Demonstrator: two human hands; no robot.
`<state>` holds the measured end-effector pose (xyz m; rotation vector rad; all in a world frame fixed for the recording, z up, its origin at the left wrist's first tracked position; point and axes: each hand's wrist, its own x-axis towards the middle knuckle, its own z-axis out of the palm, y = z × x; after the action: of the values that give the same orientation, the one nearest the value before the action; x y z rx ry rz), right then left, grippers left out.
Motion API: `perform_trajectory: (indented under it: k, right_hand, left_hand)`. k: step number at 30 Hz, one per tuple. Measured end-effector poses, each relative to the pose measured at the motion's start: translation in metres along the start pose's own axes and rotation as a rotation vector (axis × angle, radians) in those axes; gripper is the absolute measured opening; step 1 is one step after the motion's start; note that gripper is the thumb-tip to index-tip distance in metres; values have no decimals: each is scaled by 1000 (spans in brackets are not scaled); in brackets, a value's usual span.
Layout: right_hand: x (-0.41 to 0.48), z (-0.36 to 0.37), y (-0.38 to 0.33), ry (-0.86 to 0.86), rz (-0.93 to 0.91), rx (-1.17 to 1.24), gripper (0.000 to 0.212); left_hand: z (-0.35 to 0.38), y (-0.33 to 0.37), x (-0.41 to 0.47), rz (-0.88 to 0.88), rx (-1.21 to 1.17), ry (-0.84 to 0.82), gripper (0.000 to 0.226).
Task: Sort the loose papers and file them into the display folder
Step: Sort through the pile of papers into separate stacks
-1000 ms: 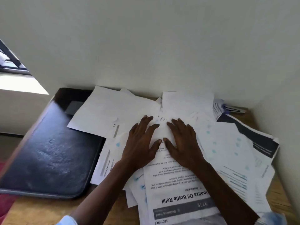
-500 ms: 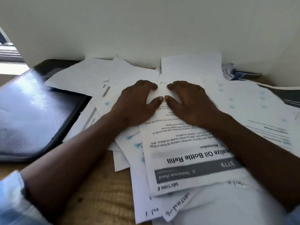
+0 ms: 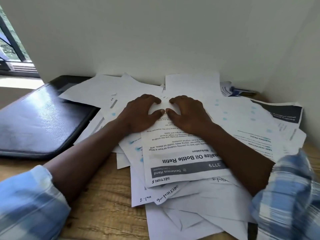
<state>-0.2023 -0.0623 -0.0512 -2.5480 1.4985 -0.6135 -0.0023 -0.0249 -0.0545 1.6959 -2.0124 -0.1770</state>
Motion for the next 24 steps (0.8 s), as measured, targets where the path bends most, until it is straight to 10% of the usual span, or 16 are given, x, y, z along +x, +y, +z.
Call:
perform_trajectory:
  k: [24]
  right_hand:
    - [-1, 15, -9, 118, -72, -61, 45]
  left_hand:
    - [-20, 4, -37, 95, 57, -45, 51]
